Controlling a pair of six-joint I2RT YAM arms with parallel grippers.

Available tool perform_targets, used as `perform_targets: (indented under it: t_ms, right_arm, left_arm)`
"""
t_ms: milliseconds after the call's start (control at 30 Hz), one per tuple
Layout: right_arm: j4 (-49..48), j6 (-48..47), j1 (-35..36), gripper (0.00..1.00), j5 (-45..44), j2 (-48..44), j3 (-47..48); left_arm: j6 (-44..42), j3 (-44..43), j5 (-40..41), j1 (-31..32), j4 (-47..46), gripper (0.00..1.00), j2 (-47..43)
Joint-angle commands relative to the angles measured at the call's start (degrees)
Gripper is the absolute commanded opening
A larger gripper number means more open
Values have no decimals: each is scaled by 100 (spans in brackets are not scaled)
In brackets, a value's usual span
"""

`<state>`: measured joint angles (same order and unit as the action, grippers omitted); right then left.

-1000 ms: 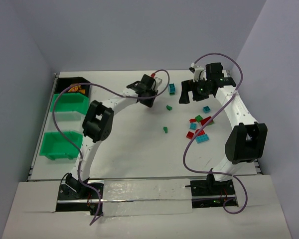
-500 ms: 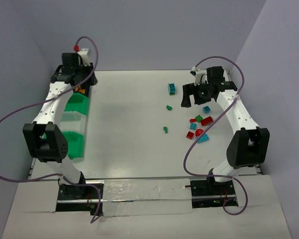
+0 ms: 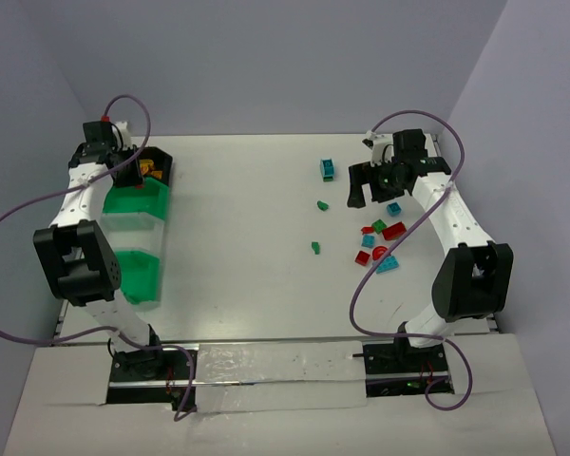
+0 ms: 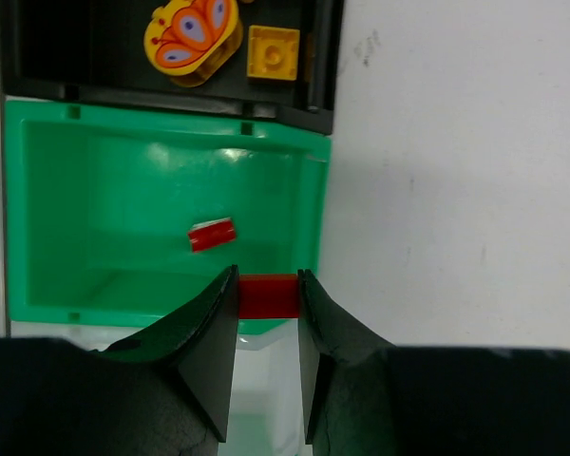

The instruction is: Sort the legos into containers by color

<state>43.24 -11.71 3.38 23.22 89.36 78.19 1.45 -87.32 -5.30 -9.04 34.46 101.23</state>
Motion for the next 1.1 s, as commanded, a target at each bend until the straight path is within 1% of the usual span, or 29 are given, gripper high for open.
perform_targets:
  t_ms: [0,133,200,233,300,333,433,467,500,567,600,700,800,867,933,1033,1067]
  right_arm:
    - [-111,-92,-48,100,-134,-188,-50]
    - [-62,-125,-48,100,-164,-182,-41]
    - [-44,-143,-39,100,-215,-186,-53]
    - [-41,-153,-42,100,-253,-191,-64]
    - [-35,-181,-48,100,-388,-199,-92]
    - [-35,-183,-41,100,-397,-200,-94]
    - [-35,-194,-45,100,-633,-254,-157]
    - [-29,-192,-54,100,-661,-268,-177]
    - [-27,-197,-56,100,-770,-290,-211]
    - [-28,-241,-69,100,-959,-338,-292]
    - [-18,-270,-74,100,-1023,-358,-322]
    - [64,-554,-147,98,-1223,-402,-401]
    - [304,-1022,-263,94,-1292,-437,-286]
    - [599,-1478,-294,90,-1311,-373,-93]
    - [817,-1869,-294,87,-1378,-287,67]
    - [1344,-2746,-291,81,-1438,-17,426]
    - [1591,-3202,-302,80,-1401,112,583]
  left_arm:
    - [-223,12,256,-117,-162,8,202]
    - [-312,4,331,-211,-211,9,382]
    - [-342,25,380,-276,-241,15,436]
    - [-350,39,386,-300,-258,20,447]
    - [-372,65,398,-334,-282,37,459]
    - [-374,66,398,-335,-282,38,459]
    - [-398,50,403,-350,-275,57,417]
    - [-413,48,392,-346,-273,62,396]
    - [-428,48,369,-349,-268,67,344]
    - [-455,52,338,-344,-255,72,280]
    - [-470,53,328,-344,-255,74,251]
    - [-543,22,223,-344,-226,75,145]
    - [-718,37,-404,-338,-174,76,-90]
    - [-809,64,-801,-276,-150,76,-219]
    - [-892,46,-1019,-181,-58,76,-267]
    - [-1015,51,-1303,67,81,76,-323]
    - [-1054,57,-1408,172,113,76,-327]
